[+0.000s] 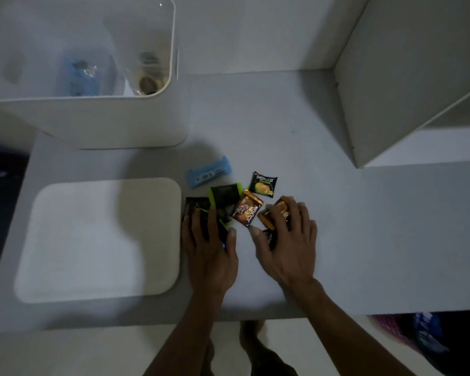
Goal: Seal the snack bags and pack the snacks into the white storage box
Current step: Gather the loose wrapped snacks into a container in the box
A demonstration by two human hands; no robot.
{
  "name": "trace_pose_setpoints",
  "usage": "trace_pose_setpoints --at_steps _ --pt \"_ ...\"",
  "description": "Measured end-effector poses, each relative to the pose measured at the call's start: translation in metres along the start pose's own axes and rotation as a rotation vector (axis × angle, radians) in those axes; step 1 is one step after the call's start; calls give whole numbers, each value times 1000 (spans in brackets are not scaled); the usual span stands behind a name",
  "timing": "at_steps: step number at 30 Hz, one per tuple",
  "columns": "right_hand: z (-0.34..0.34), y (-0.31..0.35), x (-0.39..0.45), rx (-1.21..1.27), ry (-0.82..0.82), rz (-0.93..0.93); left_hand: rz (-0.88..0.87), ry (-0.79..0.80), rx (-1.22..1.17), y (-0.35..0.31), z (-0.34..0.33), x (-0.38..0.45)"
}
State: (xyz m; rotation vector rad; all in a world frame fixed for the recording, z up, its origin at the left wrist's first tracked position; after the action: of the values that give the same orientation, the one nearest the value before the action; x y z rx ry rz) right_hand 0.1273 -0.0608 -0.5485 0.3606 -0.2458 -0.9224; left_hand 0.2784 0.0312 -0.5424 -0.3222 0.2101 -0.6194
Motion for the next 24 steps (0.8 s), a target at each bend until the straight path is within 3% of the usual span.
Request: trace_pose_setpoints --at_steps 6,13,24 --pt "1 -8 -3 -14 -133 82 27 -85 -4 0 -8 3" --pt "1 -4 -9 -76 -285 154 -109 -242 -16 -2 -9 -6" --pt "7 3 -12 -129 -425 194 -229 -360 -162 -5 -6 -13"
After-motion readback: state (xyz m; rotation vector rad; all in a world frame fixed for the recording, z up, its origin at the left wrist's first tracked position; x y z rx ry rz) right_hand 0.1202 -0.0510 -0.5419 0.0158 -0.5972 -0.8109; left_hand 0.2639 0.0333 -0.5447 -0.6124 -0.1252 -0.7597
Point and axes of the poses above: each hand's wrist, its own x-axis towards the middle knuckle, its own z-axis out of the back of the hand, y = z × x, the point moved 6 cm from there along x, towards the middle knuckle, and after that the axes turned 15 degrees about z, right-handed, at the moved point
